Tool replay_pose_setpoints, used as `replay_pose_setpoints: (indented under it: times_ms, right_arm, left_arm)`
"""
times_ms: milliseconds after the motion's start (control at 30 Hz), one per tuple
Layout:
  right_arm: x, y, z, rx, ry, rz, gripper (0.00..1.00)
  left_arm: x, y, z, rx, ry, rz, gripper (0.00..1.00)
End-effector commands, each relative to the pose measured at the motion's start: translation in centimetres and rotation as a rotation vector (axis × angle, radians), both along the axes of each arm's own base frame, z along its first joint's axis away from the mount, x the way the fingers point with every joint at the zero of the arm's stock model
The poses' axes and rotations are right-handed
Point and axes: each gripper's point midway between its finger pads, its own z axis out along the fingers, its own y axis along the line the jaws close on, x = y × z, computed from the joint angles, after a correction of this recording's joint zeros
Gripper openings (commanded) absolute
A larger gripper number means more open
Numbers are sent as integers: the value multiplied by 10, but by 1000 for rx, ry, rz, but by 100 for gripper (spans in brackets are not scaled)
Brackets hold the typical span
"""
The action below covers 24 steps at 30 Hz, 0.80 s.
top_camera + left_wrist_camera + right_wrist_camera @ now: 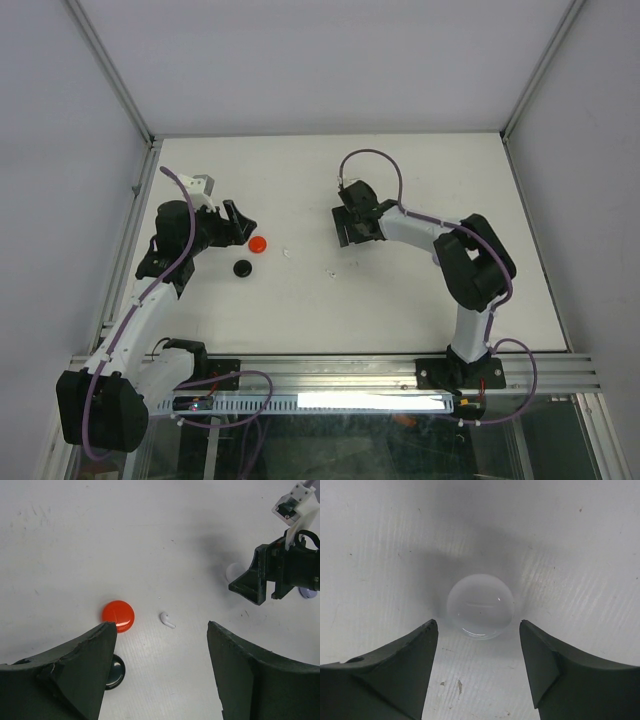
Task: Insert the wireless bluetooth earbuds into the charging case
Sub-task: Pick up the charging case at the center of the board.
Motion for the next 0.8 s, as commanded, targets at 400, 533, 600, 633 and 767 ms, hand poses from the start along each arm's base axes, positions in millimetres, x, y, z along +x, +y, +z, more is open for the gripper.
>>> replay_pose_setpoints:
  times_ms: [400,533,600,633,767]
  right_arm:
    - [13,8,13,73,-92,-14,53]
    - [2,20,32,113,-151,47,50]
    - [-5,28,44,142,-190,78,50]
    - [-8,32,51,162,-215,97,50]
    - [-20,47,80,223,-331,175,50]
  left_arm:
    - [-1,-19,18,-88,-65,-108,73]
    - [-2,-29,20,-146,-46,-148,70]
    - [-3,-34,21,-184,-27,-163,68]
    - [-3,-37,21,-208,-20,-169,67]
    - [-7,-50,24,-313,15,-206,64]
